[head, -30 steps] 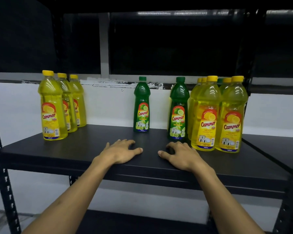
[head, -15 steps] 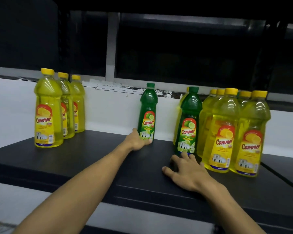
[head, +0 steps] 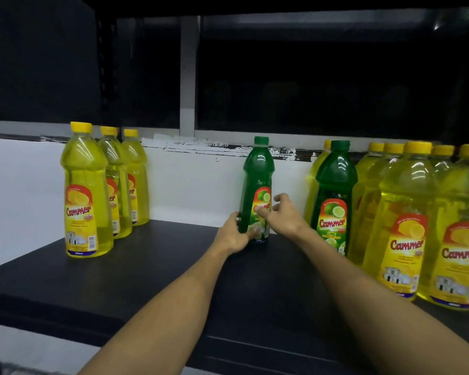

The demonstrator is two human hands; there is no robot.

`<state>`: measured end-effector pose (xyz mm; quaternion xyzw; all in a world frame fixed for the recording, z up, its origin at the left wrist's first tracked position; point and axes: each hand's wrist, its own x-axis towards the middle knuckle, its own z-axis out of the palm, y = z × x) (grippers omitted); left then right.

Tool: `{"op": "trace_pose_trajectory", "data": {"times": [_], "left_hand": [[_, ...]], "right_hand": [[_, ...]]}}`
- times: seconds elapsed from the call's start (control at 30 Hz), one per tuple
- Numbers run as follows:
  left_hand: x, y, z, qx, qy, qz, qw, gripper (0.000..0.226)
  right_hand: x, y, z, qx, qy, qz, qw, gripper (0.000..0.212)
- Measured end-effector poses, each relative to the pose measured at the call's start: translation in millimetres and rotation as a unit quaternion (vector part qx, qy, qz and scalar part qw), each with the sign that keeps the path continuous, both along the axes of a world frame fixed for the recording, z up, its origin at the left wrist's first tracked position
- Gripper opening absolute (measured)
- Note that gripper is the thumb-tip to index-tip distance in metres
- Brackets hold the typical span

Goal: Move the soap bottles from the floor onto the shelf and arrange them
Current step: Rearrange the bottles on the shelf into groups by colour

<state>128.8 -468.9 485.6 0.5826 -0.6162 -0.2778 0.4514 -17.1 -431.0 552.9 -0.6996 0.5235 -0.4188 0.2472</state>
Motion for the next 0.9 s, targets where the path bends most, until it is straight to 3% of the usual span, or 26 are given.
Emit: {"op": "trace_pose_trajectory", "data": {"times": [0.13,0.27,0.33,0.4,0.47,0.63,0.9], "left_hand": [[1.9,2.5,-1.9,-0.048,-0.035,0.032,0.998,0.061],[14.1,10.3,-0.8,-0.041,-0.092,0.002,0.995,0.062],[24.8,19.9,4.3,-0.021,-0.123,-0.050,0.991,0.067],[46.6,30.6,7.8,0.006,-0.219,-0.074,0.973,0.071],[79.8,42.6,10.4,0.033,-0.324,-0.045,0.944,0.071],[160.5,71.7,11.5,0.055,-0.415,0.073,0.905,0.076],[174.7,70.5,-2.4,0.120,-0.391,0.117,0.905,0.088]], "right_hand": [[12.8,-30.2,-0.6,-0.009,-0.089,-0.001,0.996,0.070],[12.2,-34.6,-13.3,-0.021,-0.110,0.000,0.994,0.078],[6.0,-32.8,-11.7,-0.023,-0.075,0.010,0.997,0.070],[4.7,-27.6,-10.4,-0.013,-0.059,0.044,0.997,0.058],[13.2,-19.8,-14.5,0.013,-0.083,0.085,0.993,0.054],[56.1,-22.1,-29.8,0.052,-0.161,0.135,0.976,0.067],[156.6,-46.3,-36.8,0.044,-0.162,0.196,0.966,0.059]]}}
